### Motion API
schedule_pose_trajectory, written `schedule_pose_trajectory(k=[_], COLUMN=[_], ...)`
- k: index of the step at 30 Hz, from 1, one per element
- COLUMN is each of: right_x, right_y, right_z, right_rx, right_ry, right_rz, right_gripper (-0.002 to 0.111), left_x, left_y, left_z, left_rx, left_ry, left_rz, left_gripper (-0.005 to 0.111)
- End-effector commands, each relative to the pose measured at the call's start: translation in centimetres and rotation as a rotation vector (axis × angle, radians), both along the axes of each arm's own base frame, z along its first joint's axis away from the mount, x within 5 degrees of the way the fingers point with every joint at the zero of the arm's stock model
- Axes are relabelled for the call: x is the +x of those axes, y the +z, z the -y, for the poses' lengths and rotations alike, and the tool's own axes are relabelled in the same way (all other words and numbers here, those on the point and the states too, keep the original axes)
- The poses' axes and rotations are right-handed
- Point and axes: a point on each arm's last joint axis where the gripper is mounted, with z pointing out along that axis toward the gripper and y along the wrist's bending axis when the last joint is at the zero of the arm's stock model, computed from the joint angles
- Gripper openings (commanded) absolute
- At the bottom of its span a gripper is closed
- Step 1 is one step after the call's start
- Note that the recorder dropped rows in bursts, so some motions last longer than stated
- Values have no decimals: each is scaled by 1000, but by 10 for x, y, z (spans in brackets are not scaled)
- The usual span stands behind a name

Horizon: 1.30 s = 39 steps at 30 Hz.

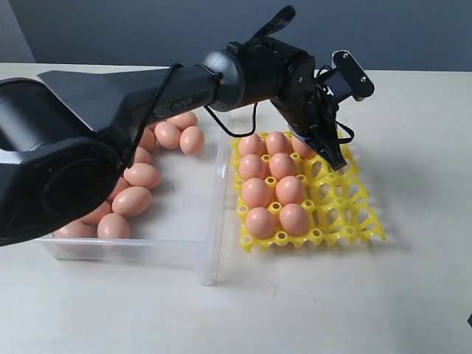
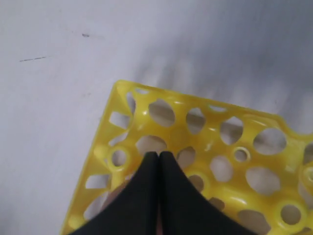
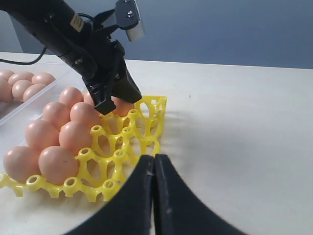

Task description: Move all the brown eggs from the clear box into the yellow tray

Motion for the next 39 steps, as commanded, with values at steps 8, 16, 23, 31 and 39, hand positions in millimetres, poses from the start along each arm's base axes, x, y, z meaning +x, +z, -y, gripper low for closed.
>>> schedule_pose_trajectory(k=[8, 16, 23, 31, 39], right_x=[0, 0, 0, 0, 0], right_y=[2, 2, 2, 2, 2], right_z=[0, 0, 0, 0, 0], right_rx=[1, 1, 1, 1, 1], right_ry=[1, 1, 1, 1, 1], right_rz=[16, 16, 16, 16, 16], right_gripper=[1, 1, 1, 1, 1], left_x=[-2, -3, 0, -2, -7], left_y=[34, 42, 22, 18, 55], left_z=[-6, -24, -21, -16, -20], left_rx=[-16, 71, 73, 33, -1], left_ry=[5, 118, 120, 98, 95], left_rz=[47, -14, -39, -67, -21], left_gripper=[0, 0, 0, 0, 0])
